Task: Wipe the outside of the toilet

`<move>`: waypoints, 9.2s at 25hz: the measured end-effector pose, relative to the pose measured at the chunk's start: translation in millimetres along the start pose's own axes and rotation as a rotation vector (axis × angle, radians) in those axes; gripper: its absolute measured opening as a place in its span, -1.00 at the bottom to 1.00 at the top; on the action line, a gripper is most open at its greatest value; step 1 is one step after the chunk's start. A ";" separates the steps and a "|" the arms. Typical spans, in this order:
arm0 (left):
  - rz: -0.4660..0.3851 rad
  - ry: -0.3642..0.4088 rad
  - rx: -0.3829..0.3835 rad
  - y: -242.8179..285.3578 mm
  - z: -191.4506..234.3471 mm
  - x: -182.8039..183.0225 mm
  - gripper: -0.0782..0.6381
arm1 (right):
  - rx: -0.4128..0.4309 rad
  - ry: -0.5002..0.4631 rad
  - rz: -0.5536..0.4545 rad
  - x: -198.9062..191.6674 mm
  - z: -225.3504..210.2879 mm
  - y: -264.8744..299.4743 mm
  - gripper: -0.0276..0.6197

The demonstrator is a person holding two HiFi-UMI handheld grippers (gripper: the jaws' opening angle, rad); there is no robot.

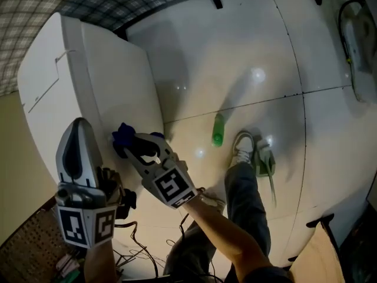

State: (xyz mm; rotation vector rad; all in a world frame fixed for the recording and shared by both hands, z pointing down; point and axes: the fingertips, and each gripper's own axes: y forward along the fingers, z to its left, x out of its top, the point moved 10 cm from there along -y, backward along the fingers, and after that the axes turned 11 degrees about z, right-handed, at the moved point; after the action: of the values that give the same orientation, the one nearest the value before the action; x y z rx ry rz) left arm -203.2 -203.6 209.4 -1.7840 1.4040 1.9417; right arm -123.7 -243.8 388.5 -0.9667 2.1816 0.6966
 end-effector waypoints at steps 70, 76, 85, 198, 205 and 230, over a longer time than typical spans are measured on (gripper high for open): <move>0.187 -0.172 0.009 102.1 -49.5 -182.6 -0.75 | -0.308 0.240 0.016 -18.7 -270.0 170.2 -0.61; 0.211 -0.138 -0.006 109.4 -45.8 -204.7 -0.75 | -0.278 0.244 0.097 -66.1 -275.0 176.0 -0.61; 0.244 -0.117 -0.108 57.8 -77.1 -215.0 -0.75 | -0.324 0.407 0.136 -172.9 -172.8 62.1 -0.61; 0.168 0.554 -0.735 -237.5 175.2 -485.7 -0.75 | -0.768 0.476 -0.648 -433.9 248.4 180.3 -0.61; 0.169 0.558 -0.739 -235.2 173.3 -482.9 -0.75 | -0.813 0.479 -0.659 -437.0 242.1 160.5 -0.61; 0.205 0.591 -0.822 -182.2 181.2 -553.5 -0.75 | -0.826 0.582 -0.611 -503.1 145.3 208.6 -0.61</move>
State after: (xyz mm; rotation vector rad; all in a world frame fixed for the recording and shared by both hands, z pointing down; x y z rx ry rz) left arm -55.6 276.7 555.8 -2.8560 0.9713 2.4466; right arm 24.8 199.3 703.8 -2.3778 1.8200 1.1190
